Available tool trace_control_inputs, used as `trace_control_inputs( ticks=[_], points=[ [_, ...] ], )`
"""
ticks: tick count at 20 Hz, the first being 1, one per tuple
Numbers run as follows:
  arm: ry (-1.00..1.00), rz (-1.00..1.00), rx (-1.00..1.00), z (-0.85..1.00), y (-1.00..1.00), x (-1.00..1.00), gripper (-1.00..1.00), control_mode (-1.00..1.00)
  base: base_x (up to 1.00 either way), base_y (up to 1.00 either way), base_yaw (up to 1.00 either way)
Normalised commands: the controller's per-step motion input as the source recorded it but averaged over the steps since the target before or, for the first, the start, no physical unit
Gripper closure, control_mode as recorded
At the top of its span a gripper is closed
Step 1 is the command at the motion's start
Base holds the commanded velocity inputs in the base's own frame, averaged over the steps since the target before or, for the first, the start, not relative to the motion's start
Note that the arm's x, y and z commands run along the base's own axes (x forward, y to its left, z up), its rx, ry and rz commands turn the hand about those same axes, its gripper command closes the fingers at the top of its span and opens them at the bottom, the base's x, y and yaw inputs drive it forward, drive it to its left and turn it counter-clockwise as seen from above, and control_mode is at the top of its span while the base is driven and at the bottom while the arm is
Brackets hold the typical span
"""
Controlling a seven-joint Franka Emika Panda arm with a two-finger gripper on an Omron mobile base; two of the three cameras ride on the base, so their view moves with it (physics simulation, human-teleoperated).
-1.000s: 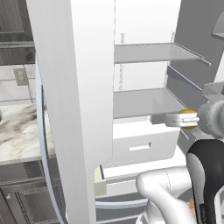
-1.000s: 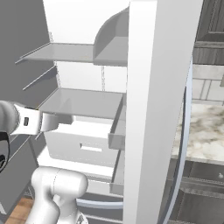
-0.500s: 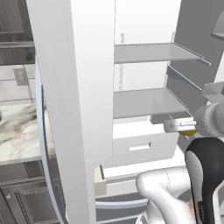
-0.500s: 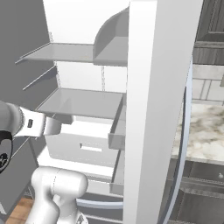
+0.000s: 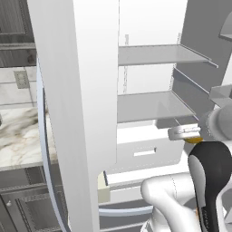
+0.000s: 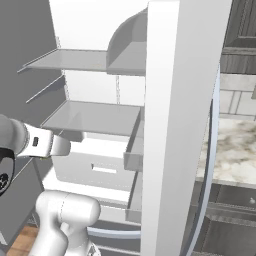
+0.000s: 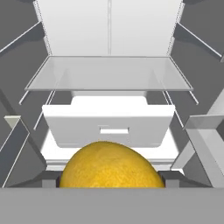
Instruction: Retrieve a lemon from the fridge and place it on the cutting board with the fish.
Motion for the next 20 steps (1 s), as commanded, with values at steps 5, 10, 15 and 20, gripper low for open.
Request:
trace_control_inputs(
  ticks=[5, 10, 15, 20],
  points=[
    [0.0, 0.0, 0.0, 0.0, 0.0, 0.0, 1.0, -1.0, 0.0, 0.0, 0.0],
    [0.0, 0.0, 0.0, 0.0, 0.0, -0.03, 1.0, 1.0, -0.23, 0.0, 0.0],
    [0.0, 0.0, 0.0, 0.0, 0.0, 0.0, 1.0, 1.0, -0.71, 0.0, -0.03],
    [0.0, 0.0, 0.0, 0.0, 0.0, 0.0, 1.0, 1.0, -0.81, 0.0, -0.04]
  ],
)
